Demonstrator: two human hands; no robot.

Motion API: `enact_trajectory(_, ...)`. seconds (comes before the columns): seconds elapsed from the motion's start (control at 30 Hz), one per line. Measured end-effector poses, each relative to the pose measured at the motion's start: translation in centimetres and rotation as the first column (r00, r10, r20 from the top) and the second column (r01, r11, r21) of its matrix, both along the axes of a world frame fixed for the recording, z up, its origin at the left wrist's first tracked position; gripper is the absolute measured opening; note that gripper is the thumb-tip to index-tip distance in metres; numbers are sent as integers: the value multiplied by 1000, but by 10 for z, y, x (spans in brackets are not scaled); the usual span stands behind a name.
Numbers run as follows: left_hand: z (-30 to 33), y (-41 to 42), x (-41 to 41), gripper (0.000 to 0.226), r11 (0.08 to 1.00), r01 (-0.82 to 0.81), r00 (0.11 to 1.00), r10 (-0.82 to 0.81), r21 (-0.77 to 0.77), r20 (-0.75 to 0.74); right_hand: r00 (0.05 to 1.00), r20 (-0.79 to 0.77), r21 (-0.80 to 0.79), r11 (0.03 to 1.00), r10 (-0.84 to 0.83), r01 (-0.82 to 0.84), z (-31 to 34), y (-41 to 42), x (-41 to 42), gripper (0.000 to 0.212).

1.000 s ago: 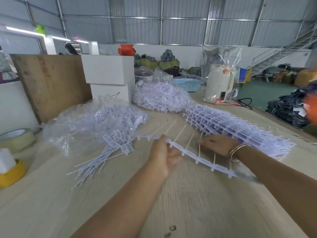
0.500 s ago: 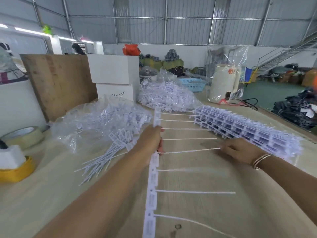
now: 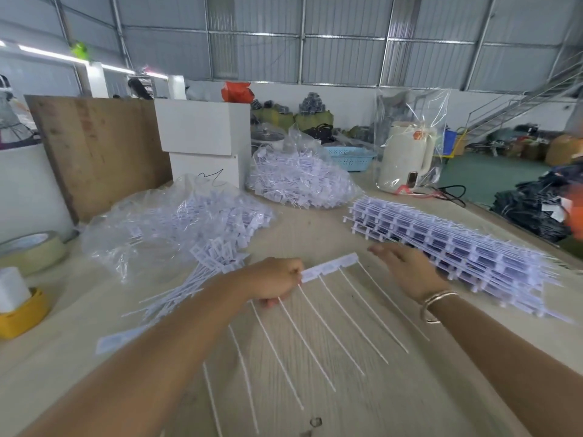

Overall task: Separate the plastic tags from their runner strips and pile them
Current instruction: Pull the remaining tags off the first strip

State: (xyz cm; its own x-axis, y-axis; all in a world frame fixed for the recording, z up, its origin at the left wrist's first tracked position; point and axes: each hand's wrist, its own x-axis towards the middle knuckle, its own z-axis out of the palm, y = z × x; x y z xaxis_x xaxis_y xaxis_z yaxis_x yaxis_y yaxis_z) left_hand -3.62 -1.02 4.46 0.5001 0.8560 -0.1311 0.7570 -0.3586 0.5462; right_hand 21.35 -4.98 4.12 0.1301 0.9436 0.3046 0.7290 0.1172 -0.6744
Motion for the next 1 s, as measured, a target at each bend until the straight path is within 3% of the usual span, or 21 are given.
enact_trajectory(0.07,-4,2,3,22,997,3,1000,-2,72,-14,998,29,-109,993,58,-55,-3,11,-23,28)
enact_trajectory(0.17,-6,1,4,20,988,-3,998,12,156,-57,964,-258,-232,964,69,-131,-12,17,-43,10)
enact_trajectory(0.23,-9,-3,3,13,986,-16,994,34,165,-108,901,-424,-205,960,91,-193,-18,16,-38,21)
enact_trajectory(0.33,-10,-16,8,18,979,-5,987,38,205,-159,847,-519,-194,948,118,-251,-22,10,-26,20)
enact_trajectory(0.47,-16,-34,31,33,904,25,998,3,426,-65,781,-598,-147,932,183,-330,-23,5,-30,25)
enact_trajectory(0.6,-24,-39,40,23,812,-26,999,39,583,-11,788,-556,-154,898,265,-411,-23,-3,-45,14)
enact_trajectory(0.7,-29,-38,33,17,776,-72,997,78,627,17,836,-444,-186,880,323,-438,-19,-8,-49,19)
enact_trajectory(0.83,-34,-36,27,18,790,-124,992,123,601,42,842,-389,-145,877,374,-457,-19,-10,-51,20)
enact_trajectory(1.0,-37,-36,24,17,860,-214,966,115,463,232,836,-331,-16,883,437,-468,-26,-11,-54,14)
